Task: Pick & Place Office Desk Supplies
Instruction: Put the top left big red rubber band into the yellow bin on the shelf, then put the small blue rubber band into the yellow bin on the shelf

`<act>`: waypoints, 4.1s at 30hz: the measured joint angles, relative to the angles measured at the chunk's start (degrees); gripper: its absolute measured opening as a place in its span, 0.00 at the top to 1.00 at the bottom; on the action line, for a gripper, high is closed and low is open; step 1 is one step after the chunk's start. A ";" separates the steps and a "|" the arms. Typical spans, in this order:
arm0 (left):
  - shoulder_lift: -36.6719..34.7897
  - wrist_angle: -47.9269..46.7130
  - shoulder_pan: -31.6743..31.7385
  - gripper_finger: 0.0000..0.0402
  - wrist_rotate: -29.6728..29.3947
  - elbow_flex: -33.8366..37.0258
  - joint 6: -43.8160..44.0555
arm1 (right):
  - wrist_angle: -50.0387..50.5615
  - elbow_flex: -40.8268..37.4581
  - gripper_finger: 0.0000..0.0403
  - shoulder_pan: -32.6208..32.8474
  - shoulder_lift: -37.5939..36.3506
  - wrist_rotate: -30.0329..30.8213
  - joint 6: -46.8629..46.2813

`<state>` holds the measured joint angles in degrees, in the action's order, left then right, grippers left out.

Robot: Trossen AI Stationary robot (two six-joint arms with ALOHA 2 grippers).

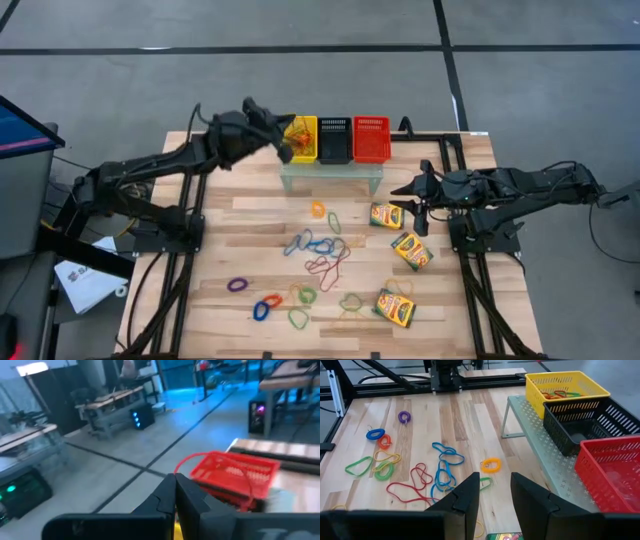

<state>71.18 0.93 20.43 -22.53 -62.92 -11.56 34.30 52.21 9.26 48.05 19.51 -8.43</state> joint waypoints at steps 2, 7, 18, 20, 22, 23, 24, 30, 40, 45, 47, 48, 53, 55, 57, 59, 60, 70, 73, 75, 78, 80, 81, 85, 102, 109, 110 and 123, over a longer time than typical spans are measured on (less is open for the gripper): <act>0.77 0.03 2.42 1.00 0.27 0.02 -0.14 | 0.00 0.00 0.73 0.00 -0.02 0.00 -0.13; 4.24 -0.11 6.55 1.00 3.27 0.10 0.27 | 0.02 0.00 0.73 0.09 -0.02 -0.02 -0.15; 11.54 -0.32 7.27 0.98 3.00 0.18 1.19 | 1.42 0.00 0.73 0.09 -0.02 -0.15 -0.62; 11.47 -1.18 7.20 0.95 2.53 0.16 1.51 | 1.42 0.00 0.73 0.09 -0.01 -0.15 -0.63; 11.37 -3.11 7.19 0.90 2.46 0.16 1.45 | 1.40 0.00 0.73 0.09 -0.02 -0.15 -0.62; 11.37 -4.01 7.21 0.87 2.46 0.16 1.43 | 1.36 0.00 0.73 0.09 -0.02 -0.15 -0.61; 11.34 -5.22 7.21 0.83 2.46 0.16 1.41 | 1.32 0.00 0.73 0.09 -0.02 -0.15 -0.62; 11.32 -8.49 7.19 0.55 2.55 0.16 1.39 | 0.78 0.00 0.73 0.04 -0.02 -0.15 -0.63; 9.35 -7.44 5.99 0.31 5.17 0.07 1.82 | -0.63 0.00 0.73 -0.04 -0.02 0.00 -2.52; 4.84 -10.00 2.42 0.31 5.06 -0.01 1.82 | -0.57 0.00 0.73 -0.04 -0.01 0.02 -3.63; 2.68 -10.45 0.46 0.31 4.82 -0.01 1.93 | -0.59 0.00 0.73 -0.08 -0.02 0.06 -3.63; 1.68 -10.99 -0.71 0.31 4.30 -0.01 1.93 | -0.59 0.00 0.73 -0.29 -0.02 0.11 -3.63; -1.39 -12.57 -7.53 0.31 3.37 -0.01 1.97 | -0.57 0.00 0.73 -1.68 -0.02 0.22 -3.64; -2.12 -12.55 -10.83 0.31 3.40 -0.01 2.00 | -0.59 0.00 0.73 -2.28 0.00 0.20 -3.65; -2.52 -12.59 -14.23 0.31 3.39 -0.01 2.51 | -0.57 0.00 0.73 -2.85 0.00 0.17 -3.65; -2.53 -12.61 -17.72 0.31 3.40 -0.01 3.04 | -0.57 0.00 0.73 -3.18 -0.01 0.17 -3.66; -2.53 -12.63 -19.41 0.31 3.40 -0.01 3.05 | -0.55 0.00 0.73 -3.35 -0.02 0.17 -3.67; -2.51 -14.84 -33.57 0.31 3.35 0.83 9.43 | -0.55 0.00 0.73 -3.43 -0.01 0.04 -3.80; -2.49 -13.66 -36.42 0.31 3.36 3.68 11.09 | -0.55 0.00 0.73 -3.41 -0.02 0.04 -3.78; -2.49 -11.81 -37.85 0.31 3.36 6.02 13.35 | -0.54 0.00 0.73 -3.43 0.00 0.04 -3.73; -2.49 -7.81 -39.28 0.31 3.34 10.56 17.00 | -0.50 0.00 0.73 -3.41 0.00 0.04 -3.63; -2.47 -3.59 -40.05 0.31 3.30 14.20 18.98 | -0.48 0.00 0.73 -3.41 -0.01 0.04 -3.63; -2.47 -1.03 -40.47 0.31 3.28 16.05 19.68 | -0.48 0.00 0.73 -3.41 -0.02 0.04 -3.63; -2.47 10.79 -41.90 0.31 3.24 24.04 21.07 | -0.46 0.00 0.73 -3.41 -0.02 0.04 -3.63; 6.37 24.15 -42.30 0.31 -1.04 35.50 25.72 | -0.46 0.00 0.73 -3.28 0.00 0.04 -4.51; 10.66 23.81 -42.10 0.29 -0.60 33.98 28.17 | -0.47 0.00 0.73 -3.28 0.00 0.02 -5.14; 10.74 23.91 -42.10 0.28 -0.58 33.35 27.95 | -0.46 0.00 0.73 -3.28 0.00 0.02 -5.14; 10.75 0.86 -32.48 0.28 1.13 19.10 26.80 | -0.46 0.00 0.73 -3.28 0.00 0.01 -4.96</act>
<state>81.93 1.78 -12.05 -21.41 -43.83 15.24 33.85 52.21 5.98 48.05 19.52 -13.39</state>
